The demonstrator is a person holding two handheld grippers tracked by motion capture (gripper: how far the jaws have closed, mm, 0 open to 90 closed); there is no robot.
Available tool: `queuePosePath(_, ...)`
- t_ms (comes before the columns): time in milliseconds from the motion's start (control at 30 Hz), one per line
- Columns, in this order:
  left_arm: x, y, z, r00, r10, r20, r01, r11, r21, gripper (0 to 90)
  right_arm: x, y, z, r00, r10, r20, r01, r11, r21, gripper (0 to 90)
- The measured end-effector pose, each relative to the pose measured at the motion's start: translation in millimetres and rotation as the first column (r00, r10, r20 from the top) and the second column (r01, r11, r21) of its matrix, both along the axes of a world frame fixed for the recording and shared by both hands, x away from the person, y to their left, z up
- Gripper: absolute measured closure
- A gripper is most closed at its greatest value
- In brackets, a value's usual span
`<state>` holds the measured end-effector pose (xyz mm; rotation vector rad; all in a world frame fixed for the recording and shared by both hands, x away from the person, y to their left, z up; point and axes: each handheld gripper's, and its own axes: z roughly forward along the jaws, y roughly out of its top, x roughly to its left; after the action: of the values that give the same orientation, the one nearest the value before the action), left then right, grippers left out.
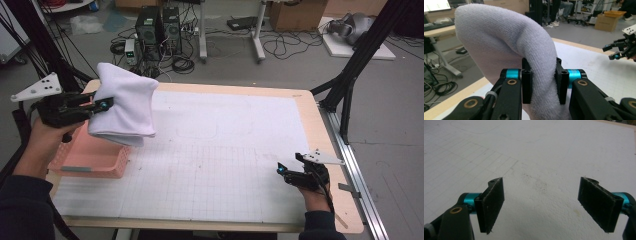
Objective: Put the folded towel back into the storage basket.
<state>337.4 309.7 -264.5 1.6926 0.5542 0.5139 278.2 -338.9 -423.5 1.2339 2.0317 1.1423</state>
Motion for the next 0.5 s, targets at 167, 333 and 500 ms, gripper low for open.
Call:
queuePosePath(167,-4.0,15.7,6.1,0.9999,0.015,0.009,-0.015,0.9998,-0.012,73.6,0.2,0.0,-0.4,1.0000,-0.001,-0.002,0.001,1.0000,-0.002,20.0)
queuePosePath(333,-9.4,34.2,13.2,0.9997,0.022,0.008,-0.022,0.9997,-0.011,73.6,0.3,0.9,-0.5,1.0000,0.000,0.000,0.000,1.0000,-0.004,20.0)
queuePosePath(500,-11.3,48.0,14.3,0.9995,0.031,0.008,-0.031,0.9993,0.018,73.6,0.8,3.6,-0.7,1.0000,0.004,-0.004,-0.004,0.9999,-0.010,20.0)
